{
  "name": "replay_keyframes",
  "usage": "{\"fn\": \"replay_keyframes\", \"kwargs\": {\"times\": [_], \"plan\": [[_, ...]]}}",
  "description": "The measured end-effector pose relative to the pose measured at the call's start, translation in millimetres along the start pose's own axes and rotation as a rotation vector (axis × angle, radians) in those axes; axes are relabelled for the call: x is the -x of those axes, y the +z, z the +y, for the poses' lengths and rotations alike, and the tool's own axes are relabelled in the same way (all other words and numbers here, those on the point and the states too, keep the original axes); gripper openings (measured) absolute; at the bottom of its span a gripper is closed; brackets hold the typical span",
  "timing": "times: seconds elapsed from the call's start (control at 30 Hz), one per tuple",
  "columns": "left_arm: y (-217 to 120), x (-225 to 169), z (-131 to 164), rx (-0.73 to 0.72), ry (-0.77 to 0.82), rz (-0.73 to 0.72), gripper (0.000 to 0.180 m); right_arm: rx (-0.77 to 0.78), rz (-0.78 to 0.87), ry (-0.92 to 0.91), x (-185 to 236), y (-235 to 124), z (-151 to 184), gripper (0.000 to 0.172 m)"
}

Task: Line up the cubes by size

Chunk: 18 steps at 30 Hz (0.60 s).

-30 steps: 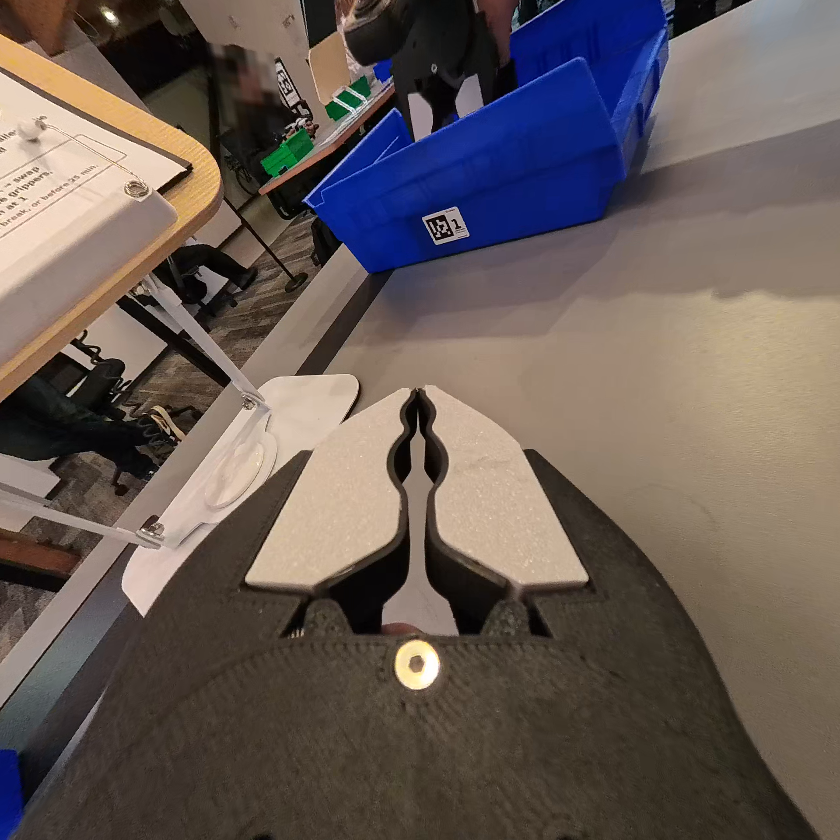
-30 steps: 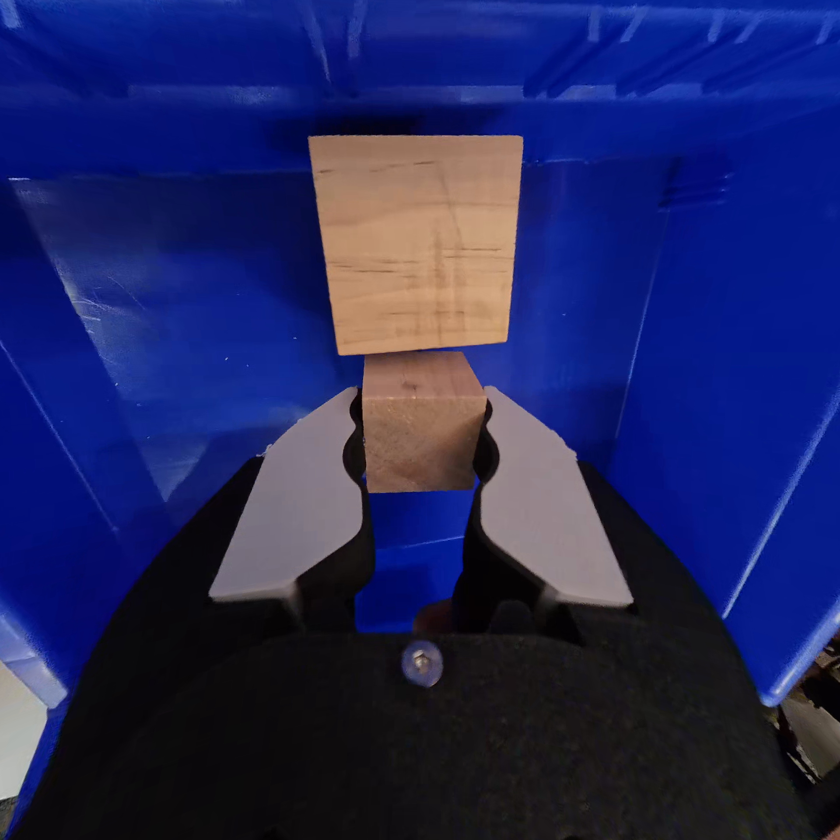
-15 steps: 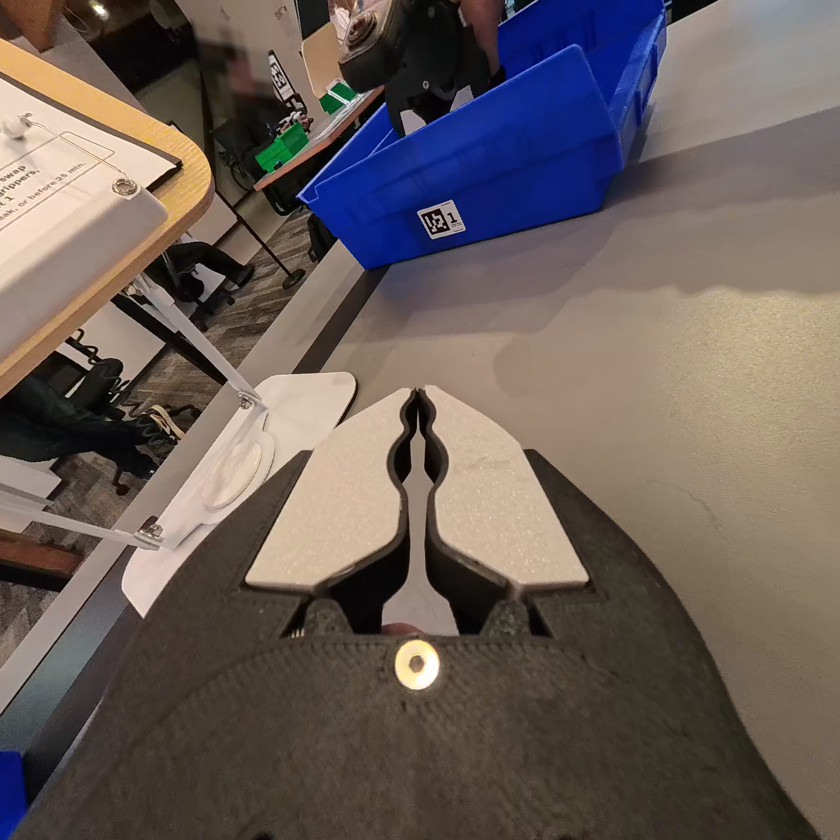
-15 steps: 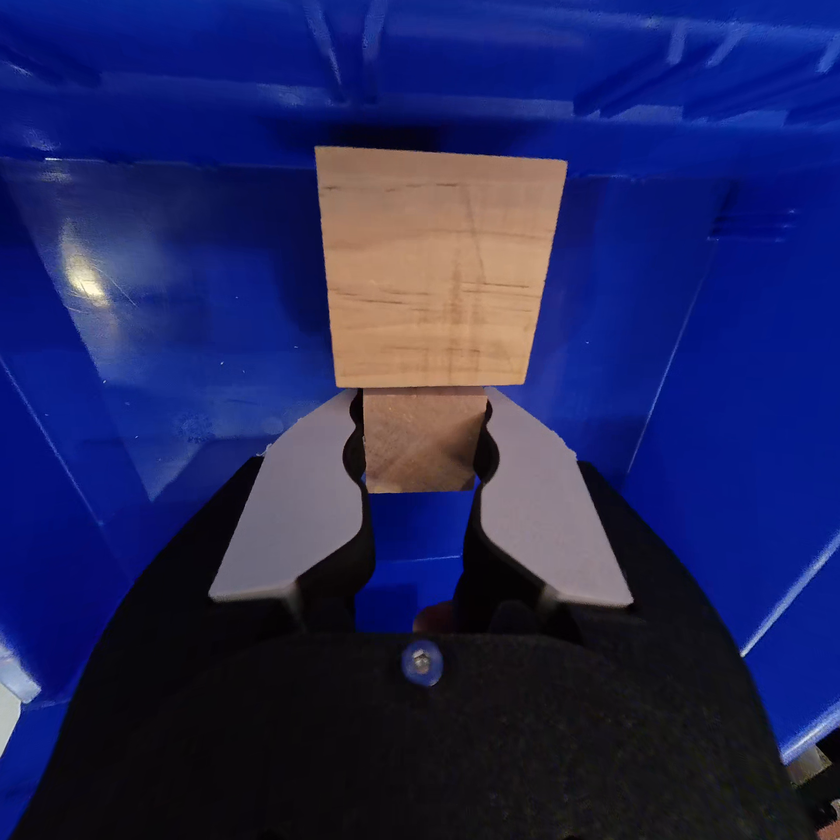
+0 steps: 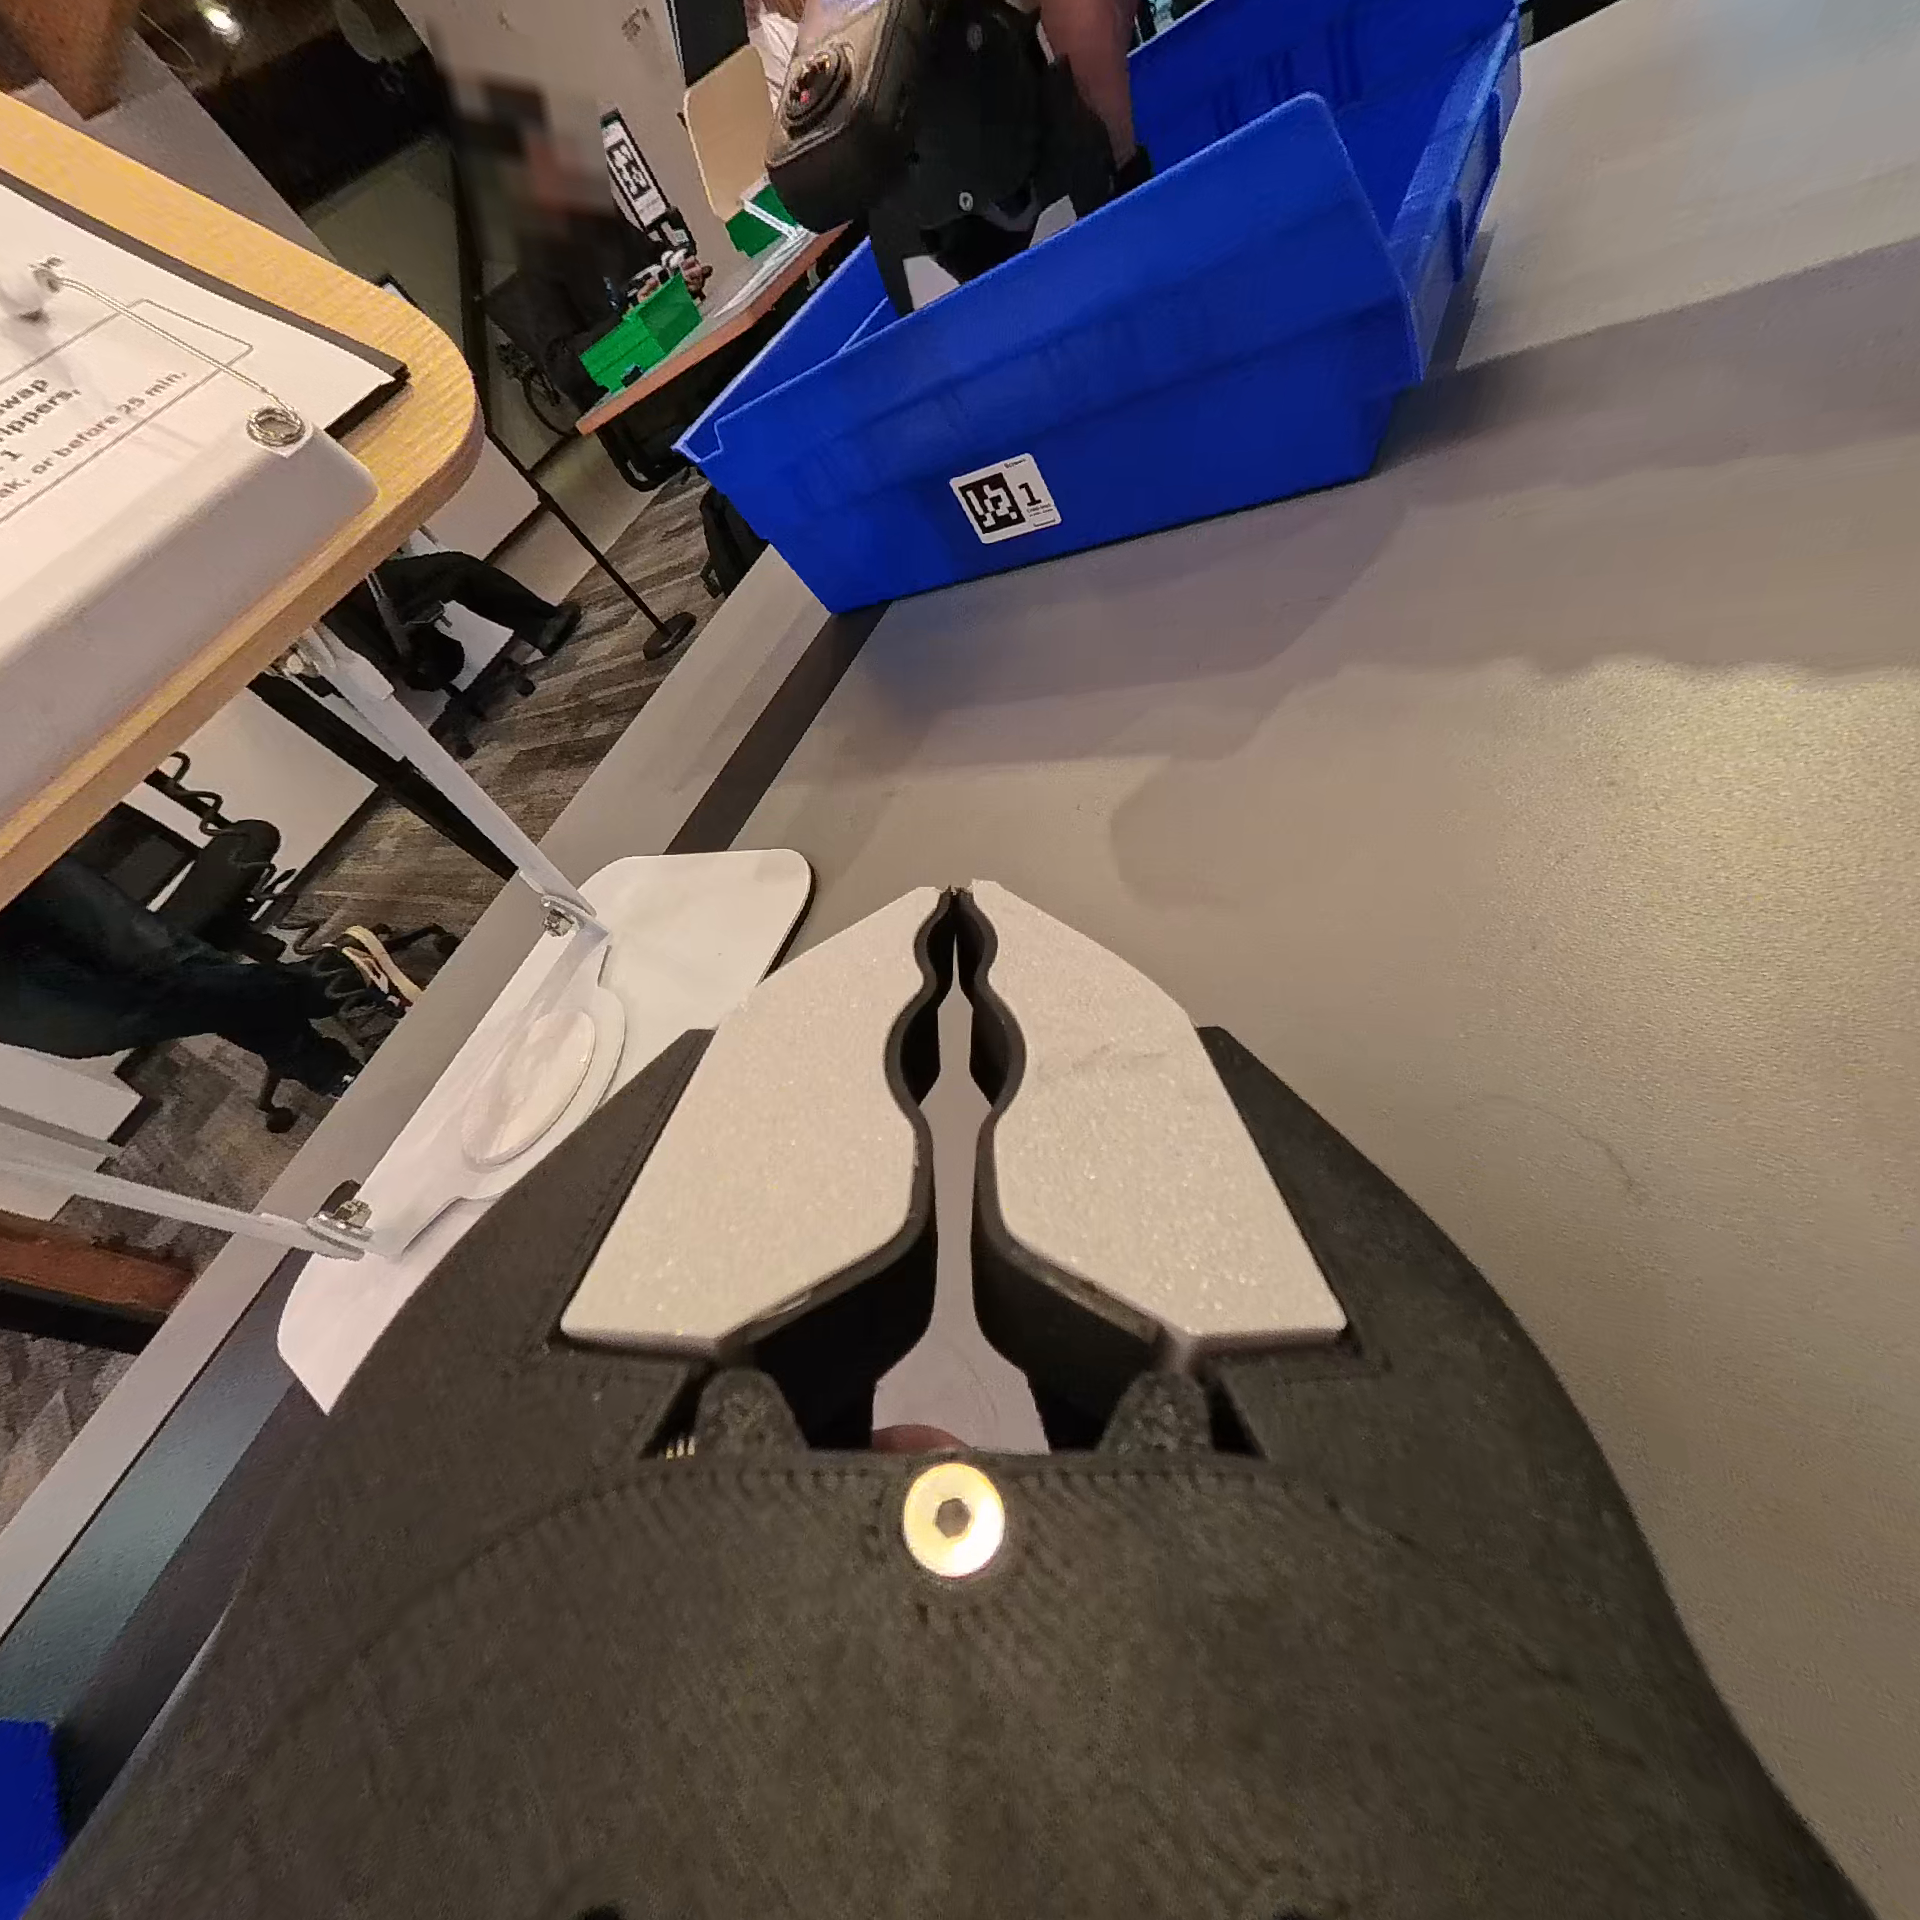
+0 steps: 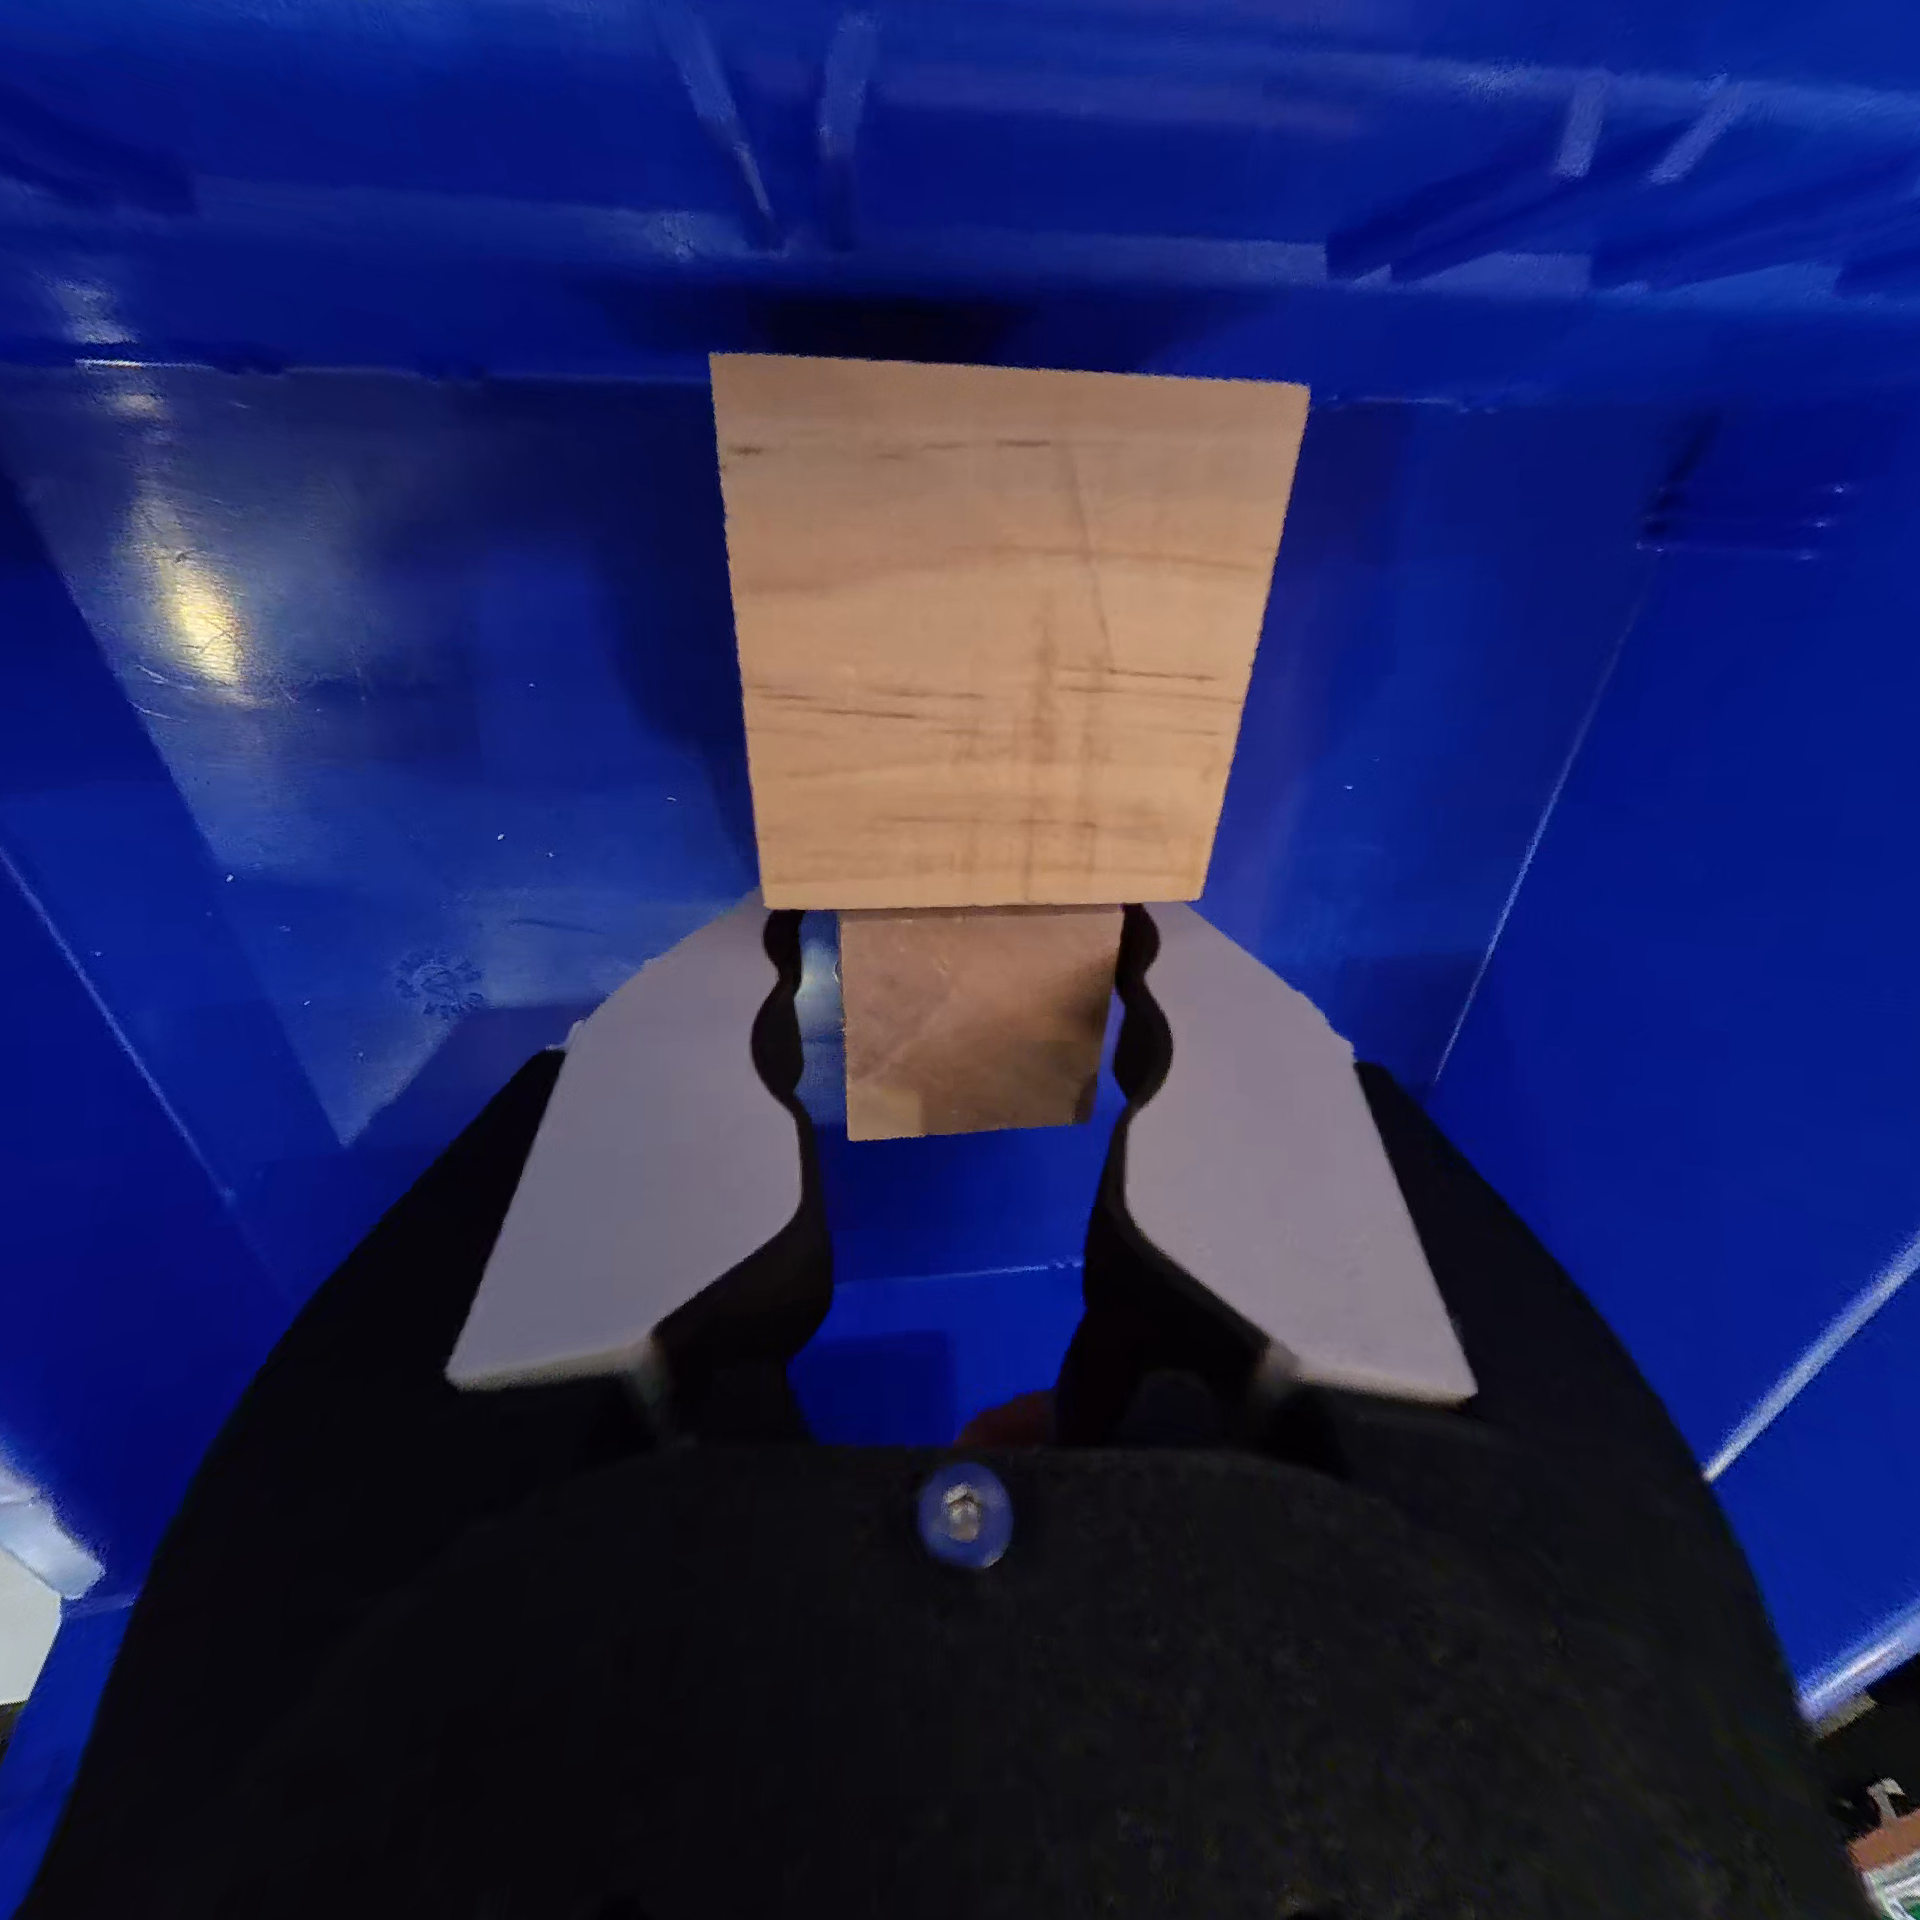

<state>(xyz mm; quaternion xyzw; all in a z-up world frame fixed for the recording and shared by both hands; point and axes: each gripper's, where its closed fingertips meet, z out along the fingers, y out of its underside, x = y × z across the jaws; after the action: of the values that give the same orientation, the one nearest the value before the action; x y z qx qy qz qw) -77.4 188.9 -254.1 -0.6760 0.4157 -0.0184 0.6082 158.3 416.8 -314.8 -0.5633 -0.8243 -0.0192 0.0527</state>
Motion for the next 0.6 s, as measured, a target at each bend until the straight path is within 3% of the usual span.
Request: {"fn": "replay_keyframes", "kwargs": {"times": [0.2,0.37,0.6], "plan": [[0,1,0,-0.003,-0.006,0.0,0.0,0.005,0.044,0.015,-4,-11,0,0.073],[0,1,0,-0.004,-0.006,0.0,0.0,-0.001,0.196,0.067,-15,-55,6,0.073],[0,1,0,-0.004,-0.006,-0.001,0.0,-0.066,0.478,0.19,9,-139,0,0.028]]}}
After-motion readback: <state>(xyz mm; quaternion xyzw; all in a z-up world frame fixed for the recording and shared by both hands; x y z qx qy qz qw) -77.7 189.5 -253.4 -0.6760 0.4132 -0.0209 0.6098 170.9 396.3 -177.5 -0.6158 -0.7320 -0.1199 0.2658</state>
